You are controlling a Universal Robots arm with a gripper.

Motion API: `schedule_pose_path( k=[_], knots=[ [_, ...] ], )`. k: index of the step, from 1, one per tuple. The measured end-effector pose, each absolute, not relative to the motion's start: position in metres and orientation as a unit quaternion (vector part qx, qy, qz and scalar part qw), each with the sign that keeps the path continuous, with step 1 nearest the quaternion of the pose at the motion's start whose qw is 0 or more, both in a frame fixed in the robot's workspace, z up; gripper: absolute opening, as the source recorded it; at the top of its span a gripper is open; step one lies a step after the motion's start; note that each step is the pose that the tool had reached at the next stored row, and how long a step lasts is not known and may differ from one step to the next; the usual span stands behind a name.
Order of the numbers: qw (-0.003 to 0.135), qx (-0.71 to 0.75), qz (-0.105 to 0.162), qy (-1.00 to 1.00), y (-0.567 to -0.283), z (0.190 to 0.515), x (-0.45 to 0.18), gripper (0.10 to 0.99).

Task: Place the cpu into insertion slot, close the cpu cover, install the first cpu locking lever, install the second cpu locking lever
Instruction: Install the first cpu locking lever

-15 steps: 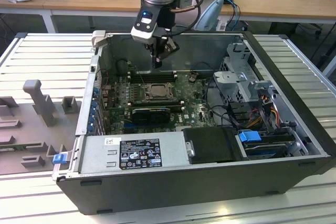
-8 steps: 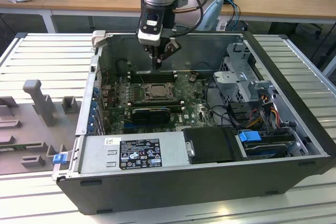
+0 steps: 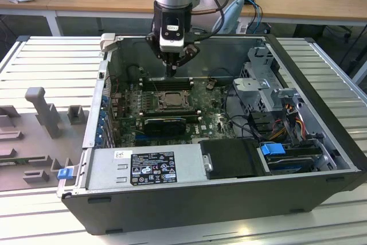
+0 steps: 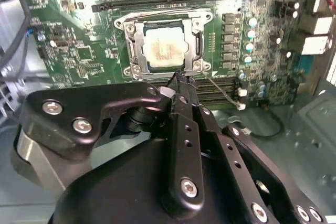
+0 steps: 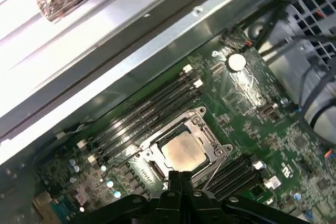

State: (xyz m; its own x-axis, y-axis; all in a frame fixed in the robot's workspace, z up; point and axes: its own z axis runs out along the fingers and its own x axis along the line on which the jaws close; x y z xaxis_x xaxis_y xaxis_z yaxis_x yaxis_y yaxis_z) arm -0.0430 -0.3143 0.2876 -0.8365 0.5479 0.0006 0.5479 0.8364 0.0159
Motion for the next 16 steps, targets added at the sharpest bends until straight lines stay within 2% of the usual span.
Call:
schedule_pose_path(
  k=[16],
  knots=[
    [0.000, 0.098, 0.008, 0.995, -0.314, 0.275, -0.043, 0.106]
  ],
)
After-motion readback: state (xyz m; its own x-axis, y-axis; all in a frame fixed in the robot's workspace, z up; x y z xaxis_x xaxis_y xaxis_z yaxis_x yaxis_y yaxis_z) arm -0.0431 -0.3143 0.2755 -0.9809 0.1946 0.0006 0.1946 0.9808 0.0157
